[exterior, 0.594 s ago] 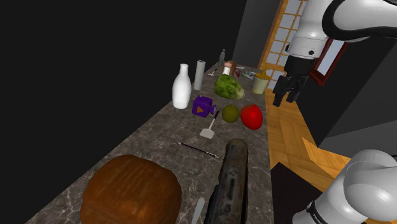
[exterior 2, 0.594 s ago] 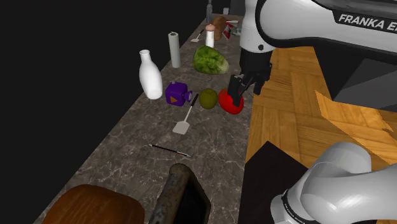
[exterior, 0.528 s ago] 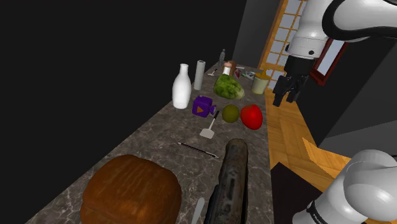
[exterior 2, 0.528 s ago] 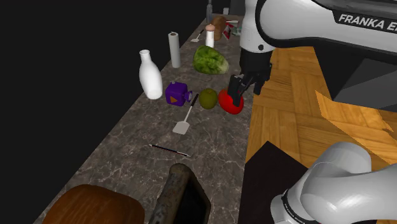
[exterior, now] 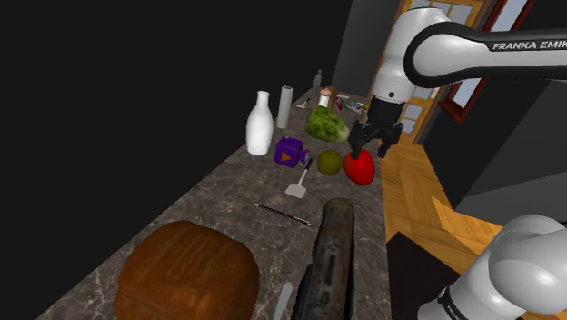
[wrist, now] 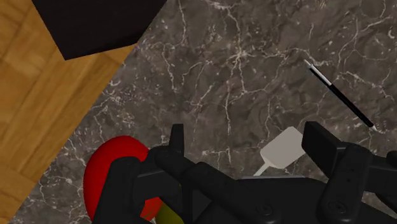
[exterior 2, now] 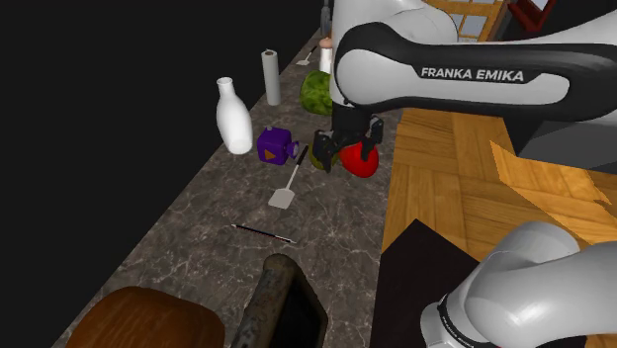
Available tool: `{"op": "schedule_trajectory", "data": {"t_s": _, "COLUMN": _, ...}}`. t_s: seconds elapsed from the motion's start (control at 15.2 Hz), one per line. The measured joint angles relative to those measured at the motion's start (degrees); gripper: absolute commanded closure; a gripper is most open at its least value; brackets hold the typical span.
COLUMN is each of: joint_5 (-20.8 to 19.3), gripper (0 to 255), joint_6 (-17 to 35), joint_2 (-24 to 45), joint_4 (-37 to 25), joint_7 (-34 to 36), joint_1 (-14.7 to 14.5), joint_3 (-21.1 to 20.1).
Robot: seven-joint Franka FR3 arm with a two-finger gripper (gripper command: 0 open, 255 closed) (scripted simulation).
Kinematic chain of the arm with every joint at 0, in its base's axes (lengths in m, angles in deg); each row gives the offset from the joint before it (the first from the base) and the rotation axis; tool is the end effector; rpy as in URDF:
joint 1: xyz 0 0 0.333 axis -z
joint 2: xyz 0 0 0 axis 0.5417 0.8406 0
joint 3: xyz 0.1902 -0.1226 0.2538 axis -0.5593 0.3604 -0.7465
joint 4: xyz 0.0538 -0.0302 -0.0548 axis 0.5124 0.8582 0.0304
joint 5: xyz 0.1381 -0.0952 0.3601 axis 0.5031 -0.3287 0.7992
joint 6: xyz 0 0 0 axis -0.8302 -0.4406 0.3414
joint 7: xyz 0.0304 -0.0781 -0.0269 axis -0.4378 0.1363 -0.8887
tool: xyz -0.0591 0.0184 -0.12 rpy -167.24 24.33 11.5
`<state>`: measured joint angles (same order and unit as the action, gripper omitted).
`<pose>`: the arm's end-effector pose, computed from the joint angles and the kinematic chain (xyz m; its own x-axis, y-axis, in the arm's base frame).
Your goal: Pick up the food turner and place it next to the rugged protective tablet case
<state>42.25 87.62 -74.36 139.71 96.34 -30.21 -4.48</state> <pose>0.3655 0.0440 0.5220 0.9402 -0.3384 -0.0390 -0.3386 -0.9409 0.0009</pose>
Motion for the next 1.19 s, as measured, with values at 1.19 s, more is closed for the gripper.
{"op": "schedule_trajectory", "data": {"t_s": 1.19, "joint_5": -9.25, "gripper": 0, "joint_6": 24.57, "joint_2": 36.2, "joint_4": -14.72, "joint_7": 40.73, "joint_1": 7.06, "joint_3": -7.11}}
